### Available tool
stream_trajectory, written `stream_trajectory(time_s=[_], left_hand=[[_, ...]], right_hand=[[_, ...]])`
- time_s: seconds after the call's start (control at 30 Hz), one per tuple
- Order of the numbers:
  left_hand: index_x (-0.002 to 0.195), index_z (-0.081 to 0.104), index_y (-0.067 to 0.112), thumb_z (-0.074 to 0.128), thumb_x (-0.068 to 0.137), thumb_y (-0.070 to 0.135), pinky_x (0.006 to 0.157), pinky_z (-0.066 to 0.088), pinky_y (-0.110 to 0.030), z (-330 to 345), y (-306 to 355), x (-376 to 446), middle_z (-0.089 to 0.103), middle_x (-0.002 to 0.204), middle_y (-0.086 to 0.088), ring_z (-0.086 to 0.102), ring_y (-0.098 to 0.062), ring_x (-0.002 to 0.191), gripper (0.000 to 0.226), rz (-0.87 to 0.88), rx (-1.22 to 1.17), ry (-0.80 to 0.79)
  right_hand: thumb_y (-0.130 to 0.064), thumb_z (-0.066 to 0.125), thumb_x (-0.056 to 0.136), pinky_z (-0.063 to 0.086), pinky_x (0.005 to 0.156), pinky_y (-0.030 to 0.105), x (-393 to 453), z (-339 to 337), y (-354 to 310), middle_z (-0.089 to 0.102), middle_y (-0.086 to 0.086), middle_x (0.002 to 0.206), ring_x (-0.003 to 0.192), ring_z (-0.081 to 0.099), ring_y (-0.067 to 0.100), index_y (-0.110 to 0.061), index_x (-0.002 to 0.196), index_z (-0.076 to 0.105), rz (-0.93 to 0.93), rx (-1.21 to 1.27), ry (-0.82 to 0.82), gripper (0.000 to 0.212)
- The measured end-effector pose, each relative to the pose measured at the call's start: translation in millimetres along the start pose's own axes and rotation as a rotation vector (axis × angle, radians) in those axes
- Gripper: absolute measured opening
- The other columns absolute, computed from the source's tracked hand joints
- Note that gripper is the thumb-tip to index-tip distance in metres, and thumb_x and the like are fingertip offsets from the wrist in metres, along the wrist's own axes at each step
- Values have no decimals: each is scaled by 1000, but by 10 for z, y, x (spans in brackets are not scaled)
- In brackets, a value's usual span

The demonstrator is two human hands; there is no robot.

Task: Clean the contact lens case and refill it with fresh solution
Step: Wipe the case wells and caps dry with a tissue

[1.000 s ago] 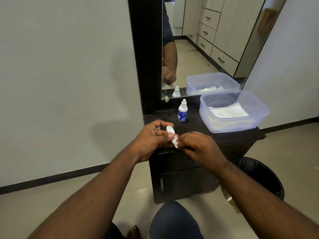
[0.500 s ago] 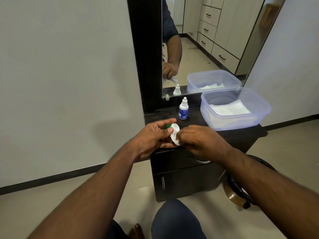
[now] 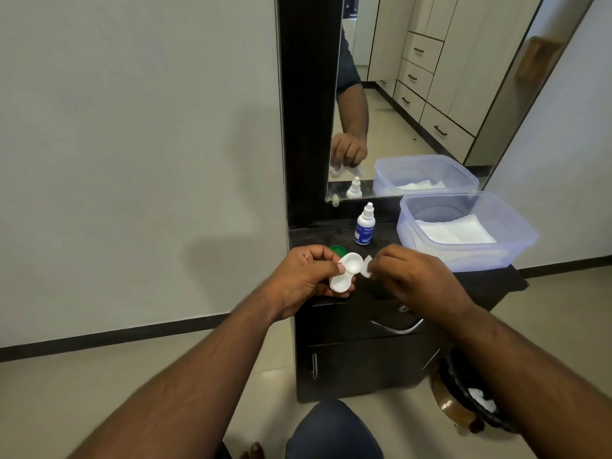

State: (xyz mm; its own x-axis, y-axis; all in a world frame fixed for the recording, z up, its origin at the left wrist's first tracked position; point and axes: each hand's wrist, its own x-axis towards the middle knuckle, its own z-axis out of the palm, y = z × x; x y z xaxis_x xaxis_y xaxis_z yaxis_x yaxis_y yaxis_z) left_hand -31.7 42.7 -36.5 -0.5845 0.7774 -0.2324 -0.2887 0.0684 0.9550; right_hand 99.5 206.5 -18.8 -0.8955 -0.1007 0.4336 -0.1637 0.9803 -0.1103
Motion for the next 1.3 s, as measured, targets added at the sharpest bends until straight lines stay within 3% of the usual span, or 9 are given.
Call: stream_trajectory(time_s=[0.2,0.4,0.63,0.73,0.83,0.97,1.07,1.2,1.3], left_hand=[[90,65,6,57,90,2,80,58,-45,14,-47,36,69,97,-23,71,-28,76,9,28,4,84],[90,63,3,56,91,4,60,56,-31,14,-2,-17,71,85,-17,68,-22,66,7,34,91,56],[85,62,5,58,90,3,60,56,-31,3,-4,-2,71,89,-20,68,-23,65,6,35,106,60],[78,60,6,61,87,1,61,55,-35,-16,-22,7,70,85,-22,67,-24,63,10,45,101,57],[78,61,5,61,86,0,62,56,-36,-16,-39,4,69,83,-22,66,-24,63,10,60,74,102],[76,60,2,59,84,-7,60,56,-35,-1,-56,-24,66,75,-21,65,-26,61,12,92,19,128],[74,61,3,59,83,-8,61,56,-35,0,-69,-23,66,73,-20,65,-26,61,15,108,37,148],[76,63,6,63,83,-3,57,54,-31,63,-60,-16,68,75,-16,64,-18,61,12,132,218,147],[77,60,5,61,85,-4,44,47,-25,76,-47,-18,66,65,-11,61,-12,49,12,152,219,146]], right_hand=[[-11,74,79,43,76,12,113,-104,-1,68,6,95,86,63,15,-9,98,71,99,86,105,19],[-5,79,70,49,56,26,221,-57,-165,64,8,87,71,63,21,-8,94,70,-135,-88,-87,25],[-12,87,59,45,50,22,205,-165,-138,63,9,93,72,62,19,-9,102,70,-184,-251,-260,47],[-11,86,61,36,51,22,155,-85,-179,60,9,94,73,61,21,-12,108,68,-91,-253,-240,50],[-11,64,84,45,61,30,85,98,-357,52,9,105,84,57,24,-13,121,60,144,-117,-147,37],[-6,54,92,40,72,13,76,380,-643,54,5,98,86,59,19,-7,114,66,583,337,159,25],[-5,59,89,41,82,11,180,311,-568,64,3,101,98,61,16,-9,110,70,815,689,124,23],[-11,56,90,42,78,24,193,8,-363,52,3,101,93,55,20,-14,117,66,378,96,-228,29],[-13,52,90,43,71,31,149,41,-387,48,6,102,90,51,22,-13,117,61,206,-91,-232,28]])
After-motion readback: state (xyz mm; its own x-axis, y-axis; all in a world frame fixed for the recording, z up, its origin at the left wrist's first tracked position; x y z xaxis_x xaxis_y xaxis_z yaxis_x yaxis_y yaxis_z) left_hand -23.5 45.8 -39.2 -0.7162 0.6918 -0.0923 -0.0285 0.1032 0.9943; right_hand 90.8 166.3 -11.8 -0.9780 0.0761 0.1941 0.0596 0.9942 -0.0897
